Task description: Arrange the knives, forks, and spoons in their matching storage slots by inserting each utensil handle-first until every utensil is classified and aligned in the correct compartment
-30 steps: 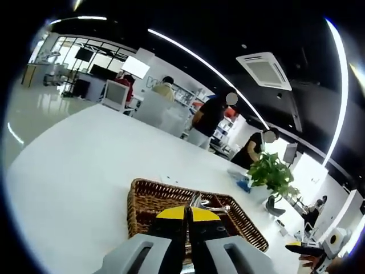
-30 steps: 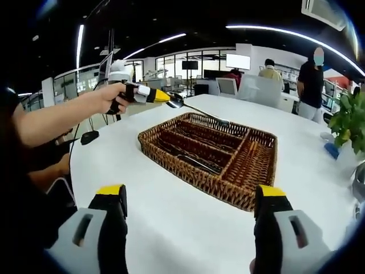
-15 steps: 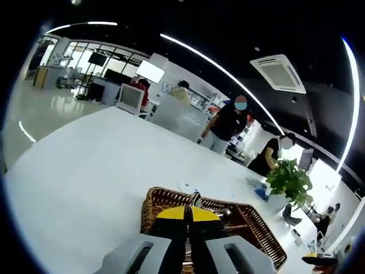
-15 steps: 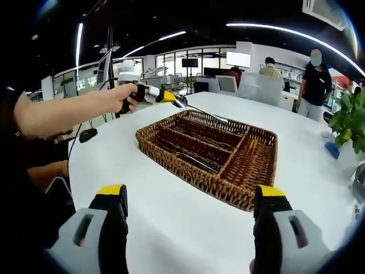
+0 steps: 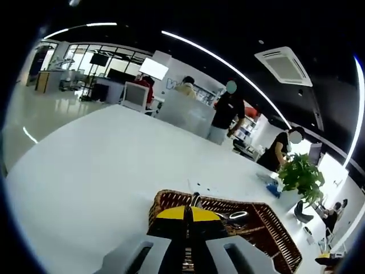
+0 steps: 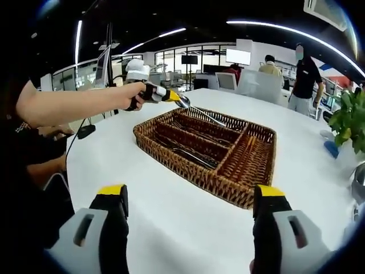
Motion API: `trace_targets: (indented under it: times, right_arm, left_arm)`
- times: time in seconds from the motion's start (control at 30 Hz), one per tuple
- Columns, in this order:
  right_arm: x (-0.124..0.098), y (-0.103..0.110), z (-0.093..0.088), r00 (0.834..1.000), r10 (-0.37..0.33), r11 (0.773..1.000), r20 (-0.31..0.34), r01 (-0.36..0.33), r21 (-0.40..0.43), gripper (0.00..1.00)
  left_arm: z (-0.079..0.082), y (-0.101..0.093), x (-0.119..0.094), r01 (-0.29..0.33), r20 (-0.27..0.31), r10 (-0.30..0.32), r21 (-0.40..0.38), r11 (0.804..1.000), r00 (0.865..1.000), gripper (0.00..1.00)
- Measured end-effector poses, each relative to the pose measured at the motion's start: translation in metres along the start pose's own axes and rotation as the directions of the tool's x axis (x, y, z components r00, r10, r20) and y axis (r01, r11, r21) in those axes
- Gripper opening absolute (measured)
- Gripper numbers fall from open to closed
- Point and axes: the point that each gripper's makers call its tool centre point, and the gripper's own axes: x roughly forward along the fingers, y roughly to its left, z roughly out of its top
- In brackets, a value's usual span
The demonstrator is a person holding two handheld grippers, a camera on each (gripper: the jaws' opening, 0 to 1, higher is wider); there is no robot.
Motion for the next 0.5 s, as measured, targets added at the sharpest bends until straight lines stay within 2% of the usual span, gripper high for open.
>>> trace_targets:
  times: [0.13, 0.2, 0.4, 0.5]
  right_arm:
    - [0.001, -0.001, -0.002, 1.0, 0.0, 1.0, -0.008, 0.0, -0.006, 0.93]
    - [0.001, -0.001, -0.003, 1.0, -0.002, 1.0, -0.011, 0.002, -0.005, 0.92]
    - [0.004, -0.006, -0.006, 1.0, -0.006, 1.0, -0.02, 0.006, -0.005, 0.92]
    - [0.004, -0.006, -0.006, 1.0, -0.007, 1.0, -0.023, 0.007, -0.003, 0.92]
  left_arm:
    - [-0.002, -0.002, 0.008, 0.005, -0.01, -0.005, 0.002, 1.0, 1.0, 0.0]
    - [-0.004, -0.006, 0.013, 0.03, -0.017, -0.031, -0.027, 0.999, 0.999, 0.0]
    - [-0.01, -0.006, 0.026, 0.05, -0.034, -0.052, -0.058, 0.997, 0.998, 0.0]
    - [-0.016, -0.006, 0.031, 0.062, -0.067, -0.068, -0.088, 0.994, 0.995, 0.0]
